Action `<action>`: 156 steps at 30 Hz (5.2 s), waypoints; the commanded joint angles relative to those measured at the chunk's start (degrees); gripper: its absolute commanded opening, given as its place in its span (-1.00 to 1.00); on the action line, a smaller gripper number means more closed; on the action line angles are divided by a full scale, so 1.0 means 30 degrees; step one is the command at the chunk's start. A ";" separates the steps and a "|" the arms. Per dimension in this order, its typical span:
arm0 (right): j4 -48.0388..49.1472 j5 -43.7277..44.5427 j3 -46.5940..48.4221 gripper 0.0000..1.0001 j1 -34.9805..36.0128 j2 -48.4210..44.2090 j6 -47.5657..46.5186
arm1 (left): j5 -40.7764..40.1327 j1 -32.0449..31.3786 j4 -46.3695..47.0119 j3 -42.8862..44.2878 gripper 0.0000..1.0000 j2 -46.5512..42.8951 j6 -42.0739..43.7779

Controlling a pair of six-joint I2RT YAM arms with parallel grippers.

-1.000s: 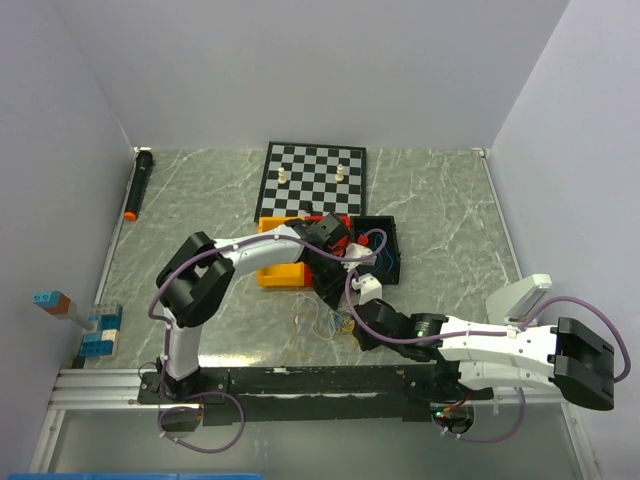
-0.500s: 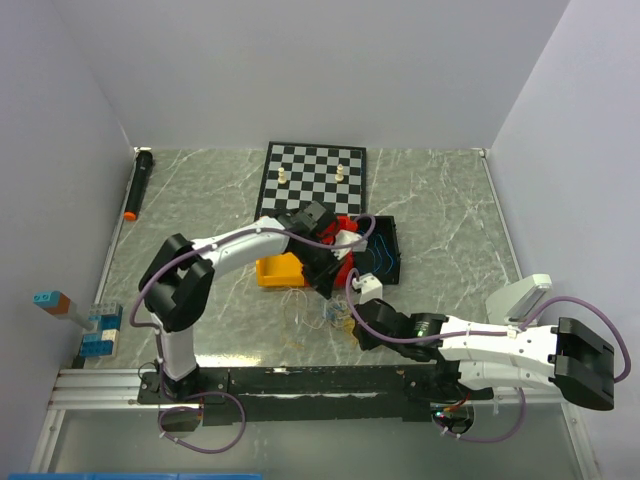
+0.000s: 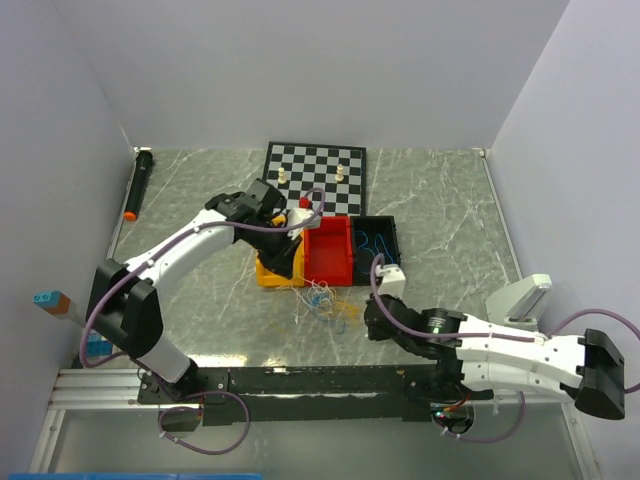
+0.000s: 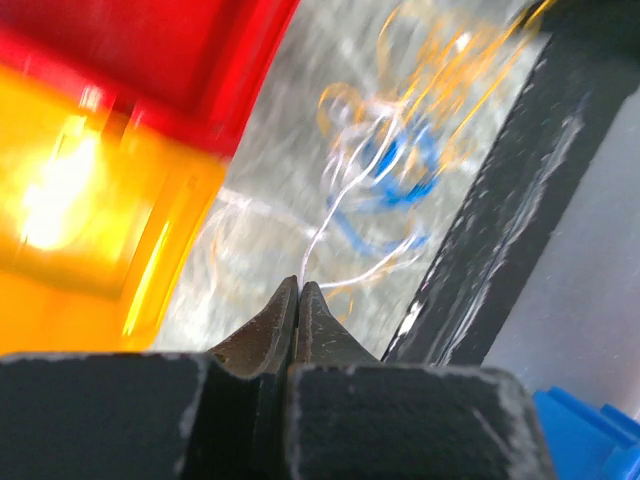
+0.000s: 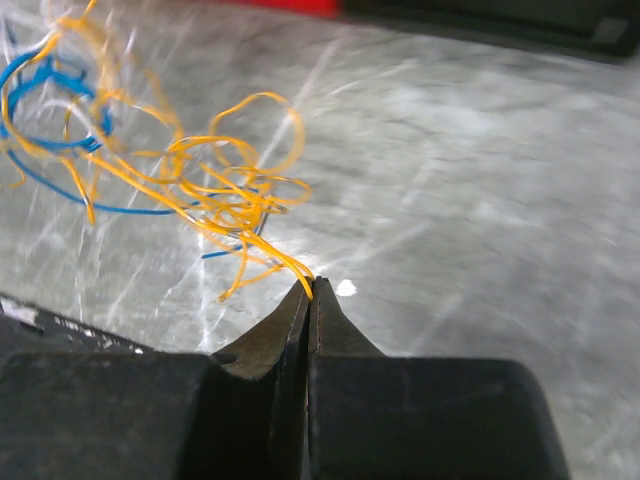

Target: Untangle the cables

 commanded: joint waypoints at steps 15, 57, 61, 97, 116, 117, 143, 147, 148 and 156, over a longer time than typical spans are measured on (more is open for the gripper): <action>-1.5791 0.7318 0.4870 -1.00 0.0115 -0.3489 1.1673 | -0.6358 0.5635 -0.0571 -0.4089 -0.99 -0.3783 0.3221; -1.0640 1.9680 1.6039 -1.00 -0.0940 -0.9726 -0.5667 | -1.6761 0.6515 0.5200 -1.2674 -0.99 -0.4576 0.7440; -0.0266 1.8957 1.3141 -1.00 -0.0911 -1.1865 -1.4292 | -1.6736 0.6544 0.5116 -1.2471 -0.99 -0.4575 0.7384; 0.2918 0.0701 1.0966 -1.00 -0.0911 -0.1969 -0.9533 | 0.5119 0.0484 -0.1068 0.4492 0.57 -0.3463 0.3983; 0.3242 -0.2463 1.0381 -1.00 -0.0911 -0.0678 -0.9533 | 0.3247 -0.0457 0.3588 0.3558 0.86 -0.2993 0.2580; 0.3242 -0.2581 1.0293 -1.00 -0.0911 -0.0736 -0.9532 | 0.3276 -0.0458 0.3793 0.3324 0.93 -0.2964 0.2520; 0.3974 -0.3784 0.9853 -1.00 -0.0911 -0.1468 -0.9503 | 0.9313 -0.0458 -0.1791 0.4401 -0.91 0.0284 0.7466; 0.3595 -0.3345 0.9765 -1.00 -0.0911 -0.1761 -0.9591 | 0.8202 -0.0458 -0.2798 0.5167 -0.99 0.1050 0.7094; 0.3332 -0.3141 0.9765 -1.00 -0.0911 -0.1849 -0.9591 | 0.7763 -0.0458 -0.2507 0.5167 -0.99 0.0934 0.6684; 0.0580 -0.0827 0.8536 -0.77 -0.0940 -0.4512 -0.8890 | 0.4220 0.0770 0.1009 0.4318 -0.99 -0.2082 0.3664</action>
